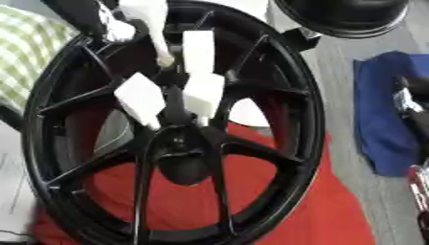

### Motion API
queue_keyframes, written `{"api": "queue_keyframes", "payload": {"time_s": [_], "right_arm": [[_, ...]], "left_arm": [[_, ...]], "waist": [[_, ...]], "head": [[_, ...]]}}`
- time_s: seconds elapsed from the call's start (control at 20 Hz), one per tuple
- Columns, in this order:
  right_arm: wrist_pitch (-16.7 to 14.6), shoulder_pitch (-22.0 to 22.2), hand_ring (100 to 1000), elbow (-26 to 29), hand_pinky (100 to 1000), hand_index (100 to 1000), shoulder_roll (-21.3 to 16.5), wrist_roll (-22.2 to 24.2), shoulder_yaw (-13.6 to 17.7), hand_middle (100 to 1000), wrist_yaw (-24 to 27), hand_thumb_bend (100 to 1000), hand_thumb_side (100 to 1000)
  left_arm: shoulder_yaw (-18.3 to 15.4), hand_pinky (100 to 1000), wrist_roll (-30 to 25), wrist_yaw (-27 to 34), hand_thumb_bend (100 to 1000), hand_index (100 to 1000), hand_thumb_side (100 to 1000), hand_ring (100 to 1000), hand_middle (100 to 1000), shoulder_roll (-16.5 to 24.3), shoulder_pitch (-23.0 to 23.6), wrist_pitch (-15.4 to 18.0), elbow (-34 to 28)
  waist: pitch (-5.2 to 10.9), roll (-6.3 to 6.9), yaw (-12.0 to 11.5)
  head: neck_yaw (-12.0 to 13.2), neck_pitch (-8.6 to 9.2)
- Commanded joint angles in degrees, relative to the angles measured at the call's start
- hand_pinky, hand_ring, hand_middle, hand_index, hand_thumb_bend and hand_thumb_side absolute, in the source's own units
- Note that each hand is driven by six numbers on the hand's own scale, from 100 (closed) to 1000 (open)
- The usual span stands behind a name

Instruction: Pull the pin out of the wheel hub.

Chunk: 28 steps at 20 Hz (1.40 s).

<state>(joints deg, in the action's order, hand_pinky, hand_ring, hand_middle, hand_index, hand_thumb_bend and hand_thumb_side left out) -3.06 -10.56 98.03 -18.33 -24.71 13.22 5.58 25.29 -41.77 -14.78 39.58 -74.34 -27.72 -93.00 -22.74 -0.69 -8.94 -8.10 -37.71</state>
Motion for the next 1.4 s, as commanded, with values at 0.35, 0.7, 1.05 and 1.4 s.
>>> {"api": "queue_keyframes", "payload": {"time_s": [0.35,0.7,1.05,1.4], "right_arm": [[-0.29,-0.11,736,1.28,602,689,-1.53,-0.76,1.25,584,-0.19,495,349],[-0.47,0.06,736,1.36,603,689,-2.09,-1.46,2.0,584,-0.27,494,346],[-0.6,-0.22,736,1.5,603,689,-2.06,-2.0,2.48,584,-0.29,494,344],[-0.6,-0.67,736,1.45,603,688,-1.65,-1.72,2.11,584,-0.14,494,344]], "left_arm": [[-14.48,380,8.06,4.44,100,374,210,361,313,8.45,1.11,-4.43,0.92],[-25.47,401,14.83,3.85,100,388,185,377,327,16.66,9.99,-2.22,5.54],[-30.62,421,21.94,-3.12,100,424,180,399,356,18.85,21.53,1.64,5.76],[-31.62,517,29.23,-2.76,100,549,160,500,472,15.87,33.38,4.35,4.75]], "waist": [[2.11,0.33,-1.17],[2.57,0.66,-2.13],[2.52,0.29,-2.55],[2.55,0.03,-1.59]], "head": [[-0.26,-0.5],[-0.06,-0.65],[-0.34,0.01],[0.42,0.36]]}}
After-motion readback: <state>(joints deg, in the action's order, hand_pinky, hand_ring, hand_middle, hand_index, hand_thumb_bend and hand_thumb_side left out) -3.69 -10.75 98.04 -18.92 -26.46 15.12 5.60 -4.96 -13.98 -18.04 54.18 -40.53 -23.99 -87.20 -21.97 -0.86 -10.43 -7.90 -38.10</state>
